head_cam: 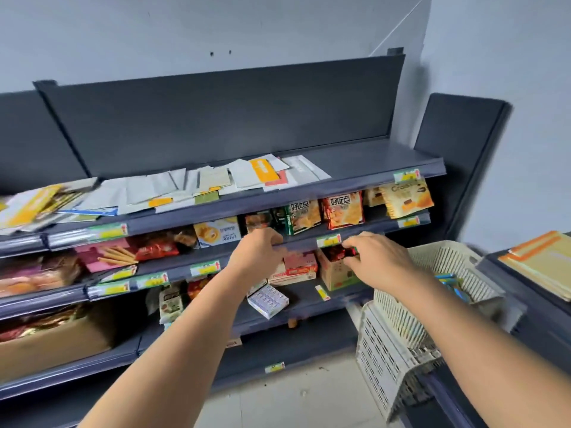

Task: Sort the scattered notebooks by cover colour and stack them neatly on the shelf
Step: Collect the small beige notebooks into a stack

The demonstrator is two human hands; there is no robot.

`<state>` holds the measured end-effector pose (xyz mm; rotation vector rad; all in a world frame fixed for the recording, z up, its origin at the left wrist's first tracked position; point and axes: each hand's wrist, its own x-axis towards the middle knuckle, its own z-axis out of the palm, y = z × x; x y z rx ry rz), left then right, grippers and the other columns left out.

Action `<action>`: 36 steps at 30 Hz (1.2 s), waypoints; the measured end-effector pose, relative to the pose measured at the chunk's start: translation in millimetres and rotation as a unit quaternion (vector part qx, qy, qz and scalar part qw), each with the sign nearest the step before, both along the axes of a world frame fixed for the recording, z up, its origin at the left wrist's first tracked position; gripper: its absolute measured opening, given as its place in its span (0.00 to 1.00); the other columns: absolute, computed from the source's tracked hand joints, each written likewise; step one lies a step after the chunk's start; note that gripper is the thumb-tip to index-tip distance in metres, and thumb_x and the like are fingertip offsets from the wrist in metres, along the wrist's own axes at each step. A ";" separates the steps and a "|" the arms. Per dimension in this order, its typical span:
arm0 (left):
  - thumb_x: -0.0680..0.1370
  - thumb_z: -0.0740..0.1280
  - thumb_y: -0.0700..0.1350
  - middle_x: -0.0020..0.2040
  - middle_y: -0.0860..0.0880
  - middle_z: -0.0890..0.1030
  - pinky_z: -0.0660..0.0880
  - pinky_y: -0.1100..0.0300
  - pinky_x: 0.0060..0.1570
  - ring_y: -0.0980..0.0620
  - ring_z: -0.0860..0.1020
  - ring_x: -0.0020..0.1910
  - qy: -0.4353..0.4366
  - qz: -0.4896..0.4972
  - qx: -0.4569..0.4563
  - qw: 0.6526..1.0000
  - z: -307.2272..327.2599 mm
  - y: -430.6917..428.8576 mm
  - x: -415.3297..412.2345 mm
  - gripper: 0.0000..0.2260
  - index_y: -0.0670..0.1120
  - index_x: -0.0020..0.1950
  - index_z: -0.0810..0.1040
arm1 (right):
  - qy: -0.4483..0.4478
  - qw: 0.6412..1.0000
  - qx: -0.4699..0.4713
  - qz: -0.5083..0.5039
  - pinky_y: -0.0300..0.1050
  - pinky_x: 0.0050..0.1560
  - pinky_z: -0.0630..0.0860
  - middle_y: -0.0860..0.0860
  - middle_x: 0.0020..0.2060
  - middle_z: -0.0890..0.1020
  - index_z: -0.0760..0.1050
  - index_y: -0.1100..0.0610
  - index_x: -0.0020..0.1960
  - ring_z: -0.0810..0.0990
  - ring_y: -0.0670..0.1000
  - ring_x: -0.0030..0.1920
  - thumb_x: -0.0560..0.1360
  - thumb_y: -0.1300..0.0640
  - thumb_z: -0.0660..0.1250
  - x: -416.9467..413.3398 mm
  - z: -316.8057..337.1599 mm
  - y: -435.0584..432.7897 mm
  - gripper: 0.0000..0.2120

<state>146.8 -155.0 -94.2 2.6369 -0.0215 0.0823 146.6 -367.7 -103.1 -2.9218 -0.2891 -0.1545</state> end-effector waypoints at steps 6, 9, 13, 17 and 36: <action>0.78 0.64 0.44 0.58 0.46 0.79 0.74 0.57 0.50 0.44 0.79 0.55 0.014 0.048 0.025 0.998 -4.9 31.5 50.7 0.12 0.46 0.60 0.77 | -0.008 0.998 0.031 0.055 0.47 0.54 0.72 0.47 0.67 0.73 0.71 0.47 0.68 0.73 0.52 0.64 0.79 0.48 0.62 76.7 0.0 38.3 0.18; 0.79 0.64 0.45 0.63 0.47 0.78 0.71 0.59 0.48 0.45 0.78 0.57 0.011 0.075 0.037 0.996 -2.7 38.3 89.9 0.16 0.45 0.66 0.74 | -0.012 0.996 0.038 0.081 0.48 0.55 0.72 0.48 0.66 0.73 0.71 0.47 0.68 0.73 0.53 0.64 0.79 0.48 0.62 125.4 -1.8 49.8 0.18; 0.79 0.64 0.47 0.67 0.46 0.75 0.71 0.59 0.54 0.46 0.74 0.63 0.023 0.112 0.034 0.993 1.5 41.4 157.3 0.19 0.45 0.70 0.70 | 0.005 0.993 0.049 0.105 0.48 0.57 0.72 0.47 0.67 0.72 0.70 0.47 0.69 0.72 0.52 0.65 0.79 0.48 0.61 199.6 -0.1 53.4 0.19; 0.78 0.64 0.46 0.67 0.45 0.74 0.74 0.55 0.56 0.46 0.75 0.60 0.037 0.178 0.032 0.983 9.8 44.5 225.9 0.21 0.45 0.71 0.68 | 0.010 0.992 0.060 0.114 0.48 0.57 0.71 0.49 0.67 0.73 0.69 0.48 0.70 0.72 0.53 0.66 0.80 0.47 0.60 276.4 8.1 52.6 0.19; 0.69 0.74 0.58 0.61 0.45 0.75 0.73 0.52 0.53 0.45 0.75 0.60 0.087 0.328 0.040 0.940 -1.6 80.3 370.3 0.33 0.42 0.66 0.67 | 0.075 0.976 0.013 0.206 0.53 0.65 0.69 0.54 0.71 0.67 0.62 0.55 0.74 0.67 0.56 0.69 0.81 0.49 0.58 455.1 -7.9 129.7 0.23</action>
